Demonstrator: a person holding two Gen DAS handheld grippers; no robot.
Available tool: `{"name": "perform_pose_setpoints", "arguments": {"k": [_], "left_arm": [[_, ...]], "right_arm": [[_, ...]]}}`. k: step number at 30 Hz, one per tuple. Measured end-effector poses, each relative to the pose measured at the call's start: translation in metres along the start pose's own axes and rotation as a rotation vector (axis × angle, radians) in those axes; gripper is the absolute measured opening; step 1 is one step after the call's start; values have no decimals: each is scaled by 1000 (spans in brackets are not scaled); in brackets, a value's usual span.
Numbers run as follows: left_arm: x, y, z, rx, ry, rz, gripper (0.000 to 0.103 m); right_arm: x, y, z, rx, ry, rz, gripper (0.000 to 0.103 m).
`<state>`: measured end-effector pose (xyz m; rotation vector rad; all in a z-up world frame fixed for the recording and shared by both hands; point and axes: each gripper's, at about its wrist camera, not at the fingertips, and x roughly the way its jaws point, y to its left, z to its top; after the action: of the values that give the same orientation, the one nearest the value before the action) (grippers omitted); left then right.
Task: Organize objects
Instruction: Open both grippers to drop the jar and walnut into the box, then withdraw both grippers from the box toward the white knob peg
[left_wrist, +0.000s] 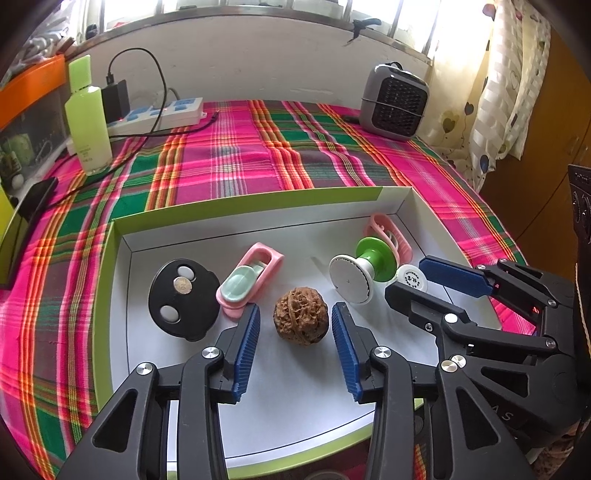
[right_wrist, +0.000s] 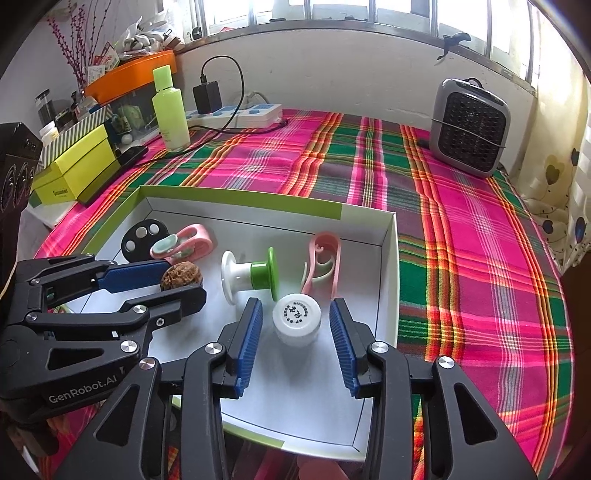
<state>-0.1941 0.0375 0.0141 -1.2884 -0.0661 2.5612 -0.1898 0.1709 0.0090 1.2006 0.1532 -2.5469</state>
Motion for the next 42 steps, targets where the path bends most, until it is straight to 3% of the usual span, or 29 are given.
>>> {"name": "perform_pose_setpoints", "arguments": {"k": [42], "left_arm": [[-75,-14,-40,17,-113,78,45]], "right_arm": [[-67,13,-32,45,-100,-18,42]]}}
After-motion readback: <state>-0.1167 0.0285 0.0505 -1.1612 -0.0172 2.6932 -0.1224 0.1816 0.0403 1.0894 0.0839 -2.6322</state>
